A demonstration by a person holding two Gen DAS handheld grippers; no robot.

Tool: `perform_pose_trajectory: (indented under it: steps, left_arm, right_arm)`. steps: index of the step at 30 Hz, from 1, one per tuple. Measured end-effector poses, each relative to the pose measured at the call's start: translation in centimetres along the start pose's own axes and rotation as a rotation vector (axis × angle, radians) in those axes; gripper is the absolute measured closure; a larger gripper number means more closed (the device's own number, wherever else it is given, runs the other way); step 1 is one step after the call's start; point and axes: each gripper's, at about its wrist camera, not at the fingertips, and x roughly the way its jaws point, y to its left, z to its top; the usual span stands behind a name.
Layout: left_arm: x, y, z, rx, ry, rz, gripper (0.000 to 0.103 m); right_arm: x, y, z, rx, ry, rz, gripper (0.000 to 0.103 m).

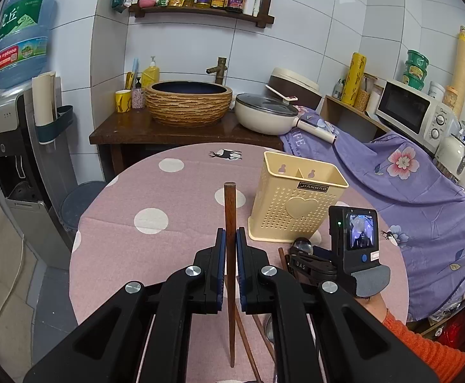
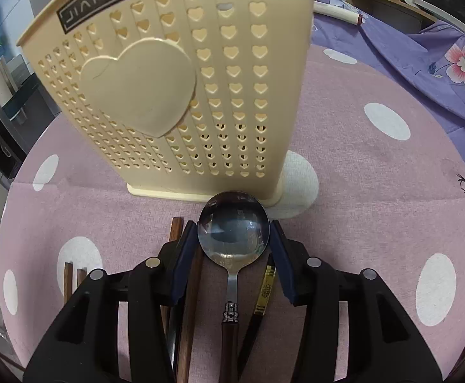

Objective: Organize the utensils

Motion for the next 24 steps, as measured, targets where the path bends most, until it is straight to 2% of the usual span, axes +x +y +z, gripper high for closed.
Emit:
perform_pose_trajectory:
  steps: [2,6,7,8,10,13,15,16,17,18,20,22,24]
  left_arm:
    - [0.1,0.0,0.1,0.001,-0.004,0.003,0.096]
    - [-0.1,0.0,0.3,0.000,-0.021,0.002,0.096]
    - [-0.3,-0.1,0.3,-0.001,-0.027,0.001,0.096]
    - [-0.4,-0.2,0.4,0.001,-0.032,0.000,0.096]
    - [-0.6,-0.5,0.5,0.005,-0.040,-0.002,0.096]
    - [-0.7,-1.0,0.5,0.013,-0.045,0.008,0.096]
    - [-0.7,-1.0,0.4,0.011,-0.047,0.009,0.096]
    - [-0.7,-1.1,0.4,0.011,-0.048,0.012,0.096]
    - [-0.7,-1.1,0.3,0.012,-0.049,0.016,0.096]
    - [-0.7,-1.2,0.3,0.014,-0.050,0.019,0.096]
    - [-0.8,-1.1,0.3,0.014,-0.048,0.019,0.096]
    - [-0.7,-1.2,0.3,0.014,-0.047,0.017,0.096]
    - [-0.7,-1.0,0.2,0.012,-0.046,0.016,0.096]
  right_arm:
    - [-1.0,-0.1,-0.2,-0.008,-0.026,0.007,0.056]
    - [-4.7,-0.6,-0.7,-0.015,-0.091,0.081,0.056]
    - [-6.1,-0.7,-0.9,-0.025,-0.118,0.094,0.089]
    - [-7.1,-0.7,-1.0,-0.038,-0.124,0.120,0.098]
    - [-9.2,-1.0,-1.4,-0.050,-0.147,0.170,0.098]
    - [-10.4,-1.1,-1.6,-0.098,-0.158,0.149,0.098]
    - [-9.9,-1.3,-1.6,-0.103,-0.148,0.130,0.092]
    - [-9.5,-1.3,-1.6,-0.104,-0.134,0.121,0.075]
    - [-9.2,-1.3,-1.6,-0.105,-0.131,0.125,0.047]
    - [-8.8,-1.0,-1.6,-0.117,-0.141,0.121,0.036]
    - [-8.2,-0.4,-1.6,-0.143,-0.161,0.094,0.034]
    - [-6.5,0.5,-1.2,-0.149,-0.118,0.135,0.035]
    - [-4.6,1.3,-0.7,-0.160,-0.074,0.135,0.035]
